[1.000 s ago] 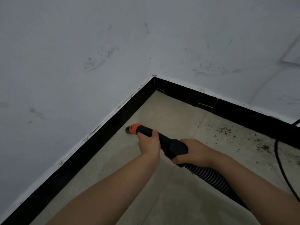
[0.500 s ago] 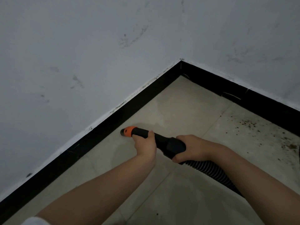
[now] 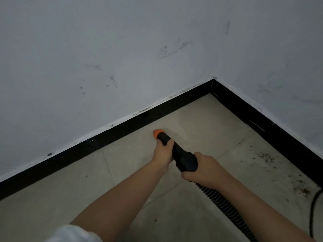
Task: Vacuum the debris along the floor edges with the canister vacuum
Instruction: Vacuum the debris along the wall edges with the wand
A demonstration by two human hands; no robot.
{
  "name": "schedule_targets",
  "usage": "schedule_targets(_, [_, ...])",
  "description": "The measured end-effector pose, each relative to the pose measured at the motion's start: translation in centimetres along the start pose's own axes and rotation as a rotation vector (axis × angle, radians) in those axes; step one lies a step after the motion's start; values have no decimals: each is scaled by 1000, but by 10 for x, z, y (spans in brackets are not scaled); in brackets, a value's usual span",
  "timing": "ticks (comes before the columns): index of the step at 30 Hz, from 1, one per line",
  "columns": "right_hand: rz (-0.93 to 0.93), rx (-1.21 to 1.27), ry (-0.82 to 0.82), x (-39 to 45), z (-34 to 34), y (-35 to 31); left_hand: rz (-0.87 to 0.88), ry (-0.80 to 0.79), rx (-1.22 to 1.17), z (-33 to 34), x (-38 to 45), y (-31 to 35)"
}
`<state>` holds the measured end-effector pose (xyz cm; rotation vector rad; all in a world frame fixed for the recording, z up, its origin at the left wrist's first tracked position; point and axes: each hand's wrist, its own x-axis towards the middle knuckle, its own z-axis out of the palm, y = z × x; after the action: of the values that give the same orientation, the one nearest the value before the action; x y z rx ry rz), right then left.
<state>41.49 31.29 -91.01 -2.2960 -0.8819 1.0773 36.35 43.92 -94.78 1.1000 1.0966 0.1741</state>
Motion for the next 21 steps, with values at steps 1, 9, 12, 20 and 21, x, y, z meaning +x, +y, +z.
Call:
schedule_targets(1, [38,34,67,1,2,8,6,-66,54,10,5,3])
schedule_targets(9, [155,356,292,31,-6,63,95,-178,417,86,48,14])
schedule_targets(12, [167,421,322,45,-16,75,122,-194,454,105,62,17])
schedule_targets(20, [132,484,267,71,-45,83,145,-151,465,125,90,35])
schedule_targets(21, [123,493,240,70,-46,84,130,-137,437,124,88,33])
